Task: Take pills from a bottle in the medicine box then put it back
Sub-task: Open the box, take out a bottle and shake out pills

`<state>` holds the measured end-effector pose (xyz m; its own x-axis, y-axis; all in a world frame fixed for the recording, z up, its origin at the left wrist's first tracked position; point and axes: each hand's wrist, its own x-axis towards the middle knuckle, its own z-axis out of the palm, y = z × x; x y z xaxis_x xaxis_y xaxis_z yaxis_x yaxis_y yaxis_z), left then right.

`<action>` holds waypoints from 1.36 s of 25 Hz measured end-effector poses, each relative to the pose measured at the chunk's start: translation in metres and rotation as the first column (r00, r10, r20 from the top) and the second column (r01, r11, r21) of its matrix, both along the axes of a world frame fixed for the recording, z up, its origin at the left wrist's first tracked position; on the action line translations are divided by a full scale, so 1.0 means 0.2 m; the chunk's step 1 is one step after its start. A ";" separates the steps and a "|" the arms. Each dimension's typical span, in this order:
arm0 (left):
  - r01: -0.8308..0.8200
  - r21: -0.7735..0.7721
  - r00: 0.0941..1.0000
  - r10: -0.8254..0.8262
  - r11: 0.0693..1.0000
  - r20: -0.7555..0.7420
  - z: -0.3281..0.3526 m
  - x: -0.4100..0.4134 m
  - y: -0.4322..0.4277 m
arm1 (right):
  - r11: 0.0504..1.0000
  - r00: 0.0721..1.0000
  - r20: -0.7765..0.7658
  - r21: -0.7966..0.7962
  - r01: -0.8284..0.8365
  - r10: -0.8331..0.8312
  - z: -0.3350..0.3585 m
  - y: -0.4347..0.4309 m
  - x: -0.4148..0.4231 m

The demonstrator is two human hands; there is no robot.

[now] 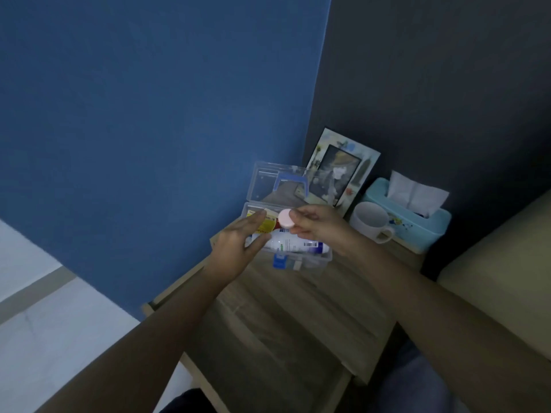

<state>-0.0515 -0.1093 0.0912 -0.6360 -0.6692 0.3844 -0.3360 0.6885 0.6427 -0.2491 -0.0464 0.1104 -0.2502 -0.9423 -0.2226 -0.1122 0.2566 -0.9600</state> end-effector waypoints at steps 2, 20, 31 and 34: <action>0.044 0.019 0.998 -0.043 0.999 -0.050 0.10 0.02 0.10 | 0.999 0.999 0.049 -0.035 0.013 -0.012 0.08 0.10 0.06; 0.197 0.537 0.969 -0.078 0.821 -0.236 0.58 0.19 0.56 | 0.946 0.947 -0.321 -0.314 -0.076 -0.031 0.43 0.65 0.29; 0.172 0.485 0.985 -0.154 0.858 -0.077 0.62 0.13 0.54 | 0.911 0.751 -0.652 -0.364 -0.191 -0.103 0.45 0.72 0.30; 0.143 0.388 0.987 -0.163 0.910 0.018 0.60 0.12 0.54 | 0.912 0.635 -0.767 -0.320 -0.258 -0.089 0.43 0.73 0.30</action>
